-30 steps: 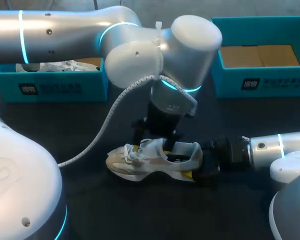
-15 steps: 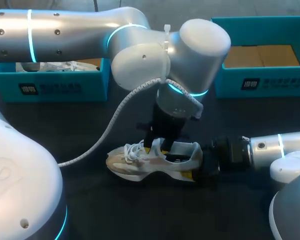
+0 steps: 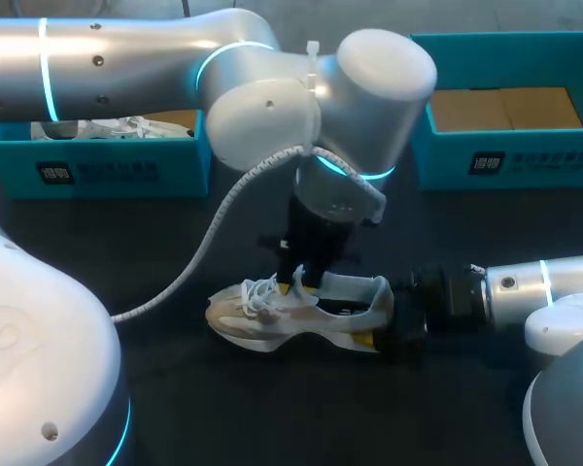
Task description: Take the shoe out of the shoebox, open the shoe tongue, remove and reinsert the insole, then place the shoe into the shoebox
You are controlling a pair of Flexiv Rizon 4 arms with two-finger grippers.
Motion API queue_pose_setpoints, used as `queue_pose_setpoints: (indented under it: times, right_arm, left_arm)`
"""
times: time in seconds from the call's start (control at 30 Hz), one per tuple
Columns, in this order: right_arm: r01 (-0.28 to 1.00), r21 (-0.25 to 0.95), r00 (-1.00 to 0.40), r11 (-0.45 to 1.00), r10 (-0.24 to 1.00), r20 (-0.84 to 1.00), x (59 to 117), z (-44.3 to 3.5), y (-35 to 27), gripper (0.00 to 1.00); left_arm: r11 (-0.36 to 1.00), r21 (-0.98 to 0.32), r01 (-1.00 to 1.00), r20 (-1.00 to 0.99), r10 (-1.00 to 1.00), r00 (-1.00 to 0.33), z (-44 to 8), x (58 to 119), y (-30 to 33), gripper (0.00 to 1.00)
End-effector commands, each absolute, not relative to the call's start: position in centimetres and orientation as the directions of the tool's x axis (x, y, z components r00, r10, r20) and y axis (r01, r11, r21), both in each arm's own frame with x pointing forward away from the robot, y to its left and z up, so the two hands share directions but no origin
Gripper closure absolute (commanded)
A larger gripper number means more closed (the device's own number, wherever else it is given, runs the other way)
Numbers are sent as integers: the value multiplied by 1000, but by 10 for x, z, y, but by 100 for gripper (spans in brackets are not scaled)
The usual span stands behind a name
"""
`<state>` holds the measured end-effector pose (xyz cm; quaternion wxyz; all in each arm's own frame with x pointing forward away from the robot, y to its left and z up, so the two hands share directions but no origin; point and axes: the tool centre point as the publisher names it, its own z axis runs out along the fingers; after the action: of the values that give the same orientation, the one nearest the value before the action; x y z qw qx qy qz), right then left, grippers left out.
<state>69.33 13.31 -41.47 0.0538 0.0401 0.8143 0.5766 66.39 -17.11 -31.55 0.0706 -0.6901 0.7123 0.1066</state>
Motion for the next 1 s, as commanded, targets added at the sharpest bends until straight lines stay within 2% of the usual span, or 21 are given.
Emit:
queue_pose_setpoints:
  times: [0.03, 0.27, 0.43, 0.57, 0.87, 1.0]
  right_arm:
    - [4, 941, -991, 337, 127, -41, 694, -415, 135, 100]
    - [4, 941, -991, 337, 127, -41, 694, -415, 135, 100]
    - [4, 941, -991, 337, 127, -41, 694, -415, 135, 100]
    - [4, 941, -991, 337, 127, -41, 694, -415, 135, 100]
    - [4, 941, -991, 337, 127, -41, 694, -415, 135, 100]
    - [4, 941, -991, 337, 127, -41, 694, -415, 135, 100]
  left_arm:
    - [33, 52, -998, -242, -969, -45, -314, 660, -171, 61]
    - [39, 40, -998, -238, -970, -47, -311, 658, -173, 100]
    - [14, 37, -999, -222, -975, -22, -310, 662, -163, 100]
    - [6, 84, -996, -159, -987, -20, -309, 668, -151, 100]
    - [93, 245, -965, 90, -993, -73, -309, 684, -115, 100]
    - [159, 270, -950, 168, -979, -116, -314, 687, -107, 100]
